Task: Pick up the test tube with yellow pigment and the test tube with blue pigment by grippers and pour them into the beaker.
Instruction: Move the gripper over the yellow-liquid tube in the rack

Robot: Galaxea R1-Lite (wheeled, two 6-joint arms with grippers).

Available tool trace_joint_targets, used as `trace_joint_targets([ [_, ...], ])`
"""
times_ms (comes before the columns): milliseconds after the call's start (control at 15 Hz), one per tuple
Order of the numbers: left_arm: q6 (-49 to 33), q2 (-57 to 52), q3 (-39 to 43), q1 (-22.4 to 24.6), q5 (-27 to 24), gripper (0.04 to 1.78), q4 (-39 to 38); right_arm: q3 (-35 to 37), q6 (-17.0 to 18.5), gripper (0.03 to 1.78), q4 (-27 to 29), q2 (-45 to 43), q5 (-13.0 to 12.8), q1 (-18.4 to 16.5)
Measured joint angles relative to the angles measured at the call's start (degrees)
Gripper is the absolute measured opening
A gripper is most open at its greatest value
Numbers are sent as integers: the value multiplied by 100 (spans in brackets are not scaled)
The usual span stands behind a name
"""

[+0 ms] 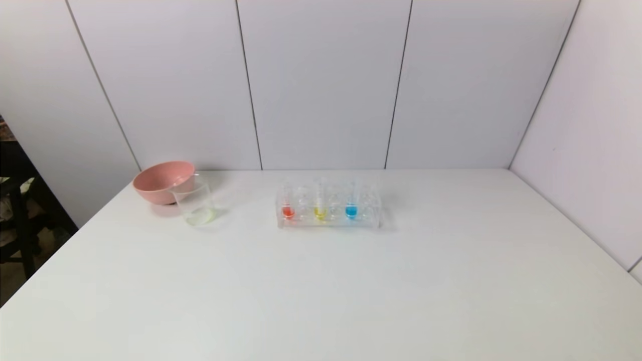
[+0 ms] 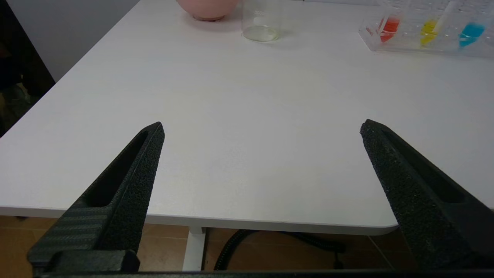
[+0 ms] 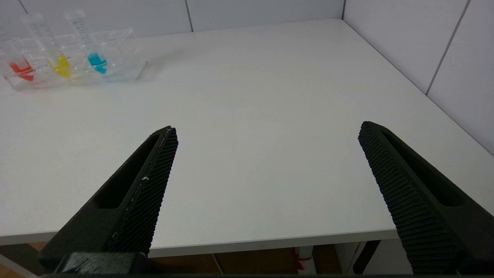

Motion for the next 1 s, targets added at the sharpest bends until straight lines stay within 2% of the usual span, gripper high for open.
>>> trace_joint_targets([
  [1000, 1, 0, 0, 0, 0, 177, 0, 0, 0, 171, 6, 0, 0, 0],
])
